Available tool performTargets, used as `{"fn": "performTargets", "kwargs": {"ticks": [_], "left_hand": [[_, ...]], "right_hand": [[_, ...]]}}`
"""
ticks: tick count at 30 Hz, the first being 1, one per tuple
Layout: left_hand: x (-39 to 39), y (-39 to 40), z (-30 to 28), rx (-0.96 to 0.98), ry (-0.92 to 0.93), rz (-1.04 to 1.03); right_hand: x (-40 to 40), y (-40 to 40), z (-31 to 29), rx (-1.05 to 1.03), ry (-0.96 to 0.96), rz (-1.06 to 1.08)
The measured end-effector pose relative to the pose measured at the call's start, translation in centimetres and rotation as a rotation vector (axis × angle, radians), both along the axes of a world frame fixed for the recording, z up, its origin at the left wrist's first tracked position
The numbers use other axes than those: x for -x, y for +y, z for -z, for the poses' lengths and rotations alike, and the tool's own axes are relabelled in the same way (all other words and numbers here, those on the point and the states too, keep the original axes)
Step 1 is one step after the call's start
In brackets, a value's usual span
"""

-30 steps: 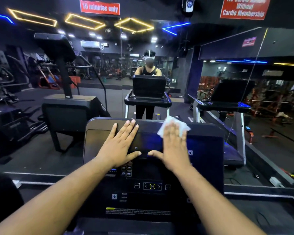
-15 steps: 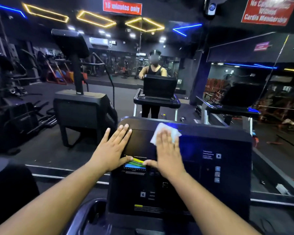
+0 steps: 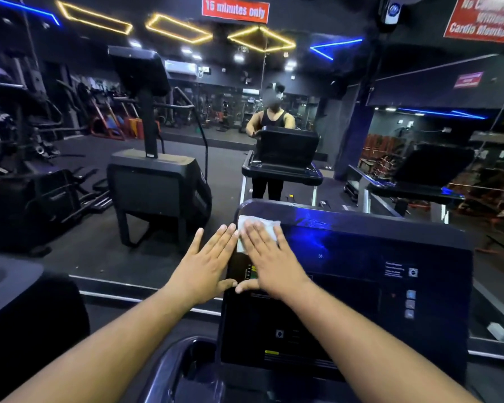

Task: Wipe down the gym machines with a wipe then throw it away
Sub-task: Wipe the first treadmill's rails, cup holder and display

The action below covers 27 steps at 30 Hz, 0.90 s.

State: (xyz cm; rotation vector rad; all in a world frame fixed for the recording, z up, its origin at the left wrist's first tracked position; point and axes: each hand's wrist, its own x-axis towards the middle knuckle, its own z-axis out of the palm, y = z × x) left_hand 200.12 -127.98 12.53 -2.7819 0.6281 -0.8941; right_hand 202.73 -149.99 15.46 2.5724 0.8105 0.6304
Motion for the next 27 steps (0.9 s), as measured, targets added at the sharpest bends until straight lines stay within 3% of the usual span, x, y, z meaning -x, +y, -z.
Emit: {"fn": "performTargets", "kwargs": {"ticks": [3,6,13,16,21,27], "left_hand": [[0.3,0.7,0.2,-0.017,0.037,-0.026],[0.6,0.8,0.3,-0.004,0.058,-0.043],[0.8,0.8,0.3,-0.015,0.071,-0.044],[0.8,0.6,0.2,-0.023,0.079,-0.053],[0.6,0.6,0.0,-0.023,0.108,-0.051],[0.9,0.9,0.4,-0.04,0.064,-0.044]], "right_hand": [[-1.1,-0.2,-2.6,-0.038,-0.085,0.062],[-1.0,0.5,-3.5,-0.113,-0.04,0.142],[2.5,0.9,3.4,-0.002,0.043,0.02],[1.9,0.0,1.8,0.04,-0.013,0.07],[0.7,1.7,-1.5,-0.147,-0.012,0.171],[3.9,1.8,6.2,0.004,0.096,0.024]]}}
